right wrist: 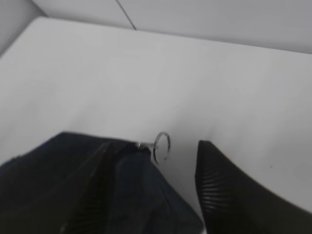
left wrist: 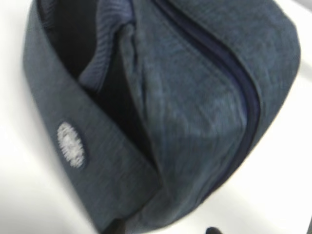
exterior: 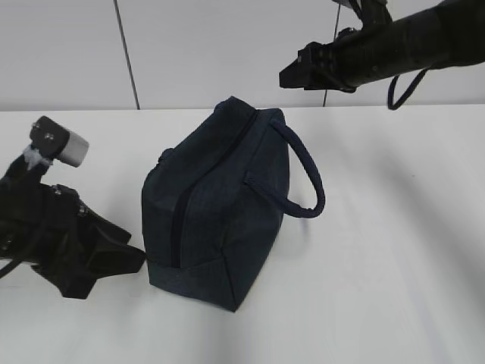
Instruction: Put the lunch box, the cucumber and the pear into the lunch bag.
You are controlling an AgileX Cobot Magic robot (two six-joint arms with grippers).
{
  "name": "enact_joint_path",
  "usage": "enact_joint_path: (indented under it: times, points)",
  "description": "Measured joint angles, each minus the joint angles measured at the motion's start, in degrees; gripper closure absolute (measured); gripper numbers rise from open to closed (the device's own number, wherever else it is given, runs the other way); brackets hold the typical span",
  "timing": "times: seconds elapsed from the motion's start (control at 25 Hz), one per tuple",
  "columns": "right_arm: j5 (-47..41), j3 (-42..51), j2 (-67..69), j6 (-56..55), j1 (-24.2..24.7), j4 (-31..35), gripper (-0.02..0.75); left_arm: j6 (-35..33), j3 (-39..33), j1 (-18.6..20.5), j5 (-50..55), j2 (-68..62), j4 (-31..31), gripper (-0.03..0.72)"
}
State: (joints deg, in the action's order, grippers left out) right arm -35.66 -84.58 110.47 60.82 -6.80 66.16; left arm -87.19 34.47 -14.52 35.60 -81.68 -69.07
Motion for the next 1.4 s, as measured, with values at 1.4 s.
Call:
enact_joint_path:
  times: [1.4]
  points:
    - [-33.27,48.13,-96.46,-60.82,0.0,-65.43,0.421,87.19,-2.45,0.0,30.73,72.81,71.14,0.416]
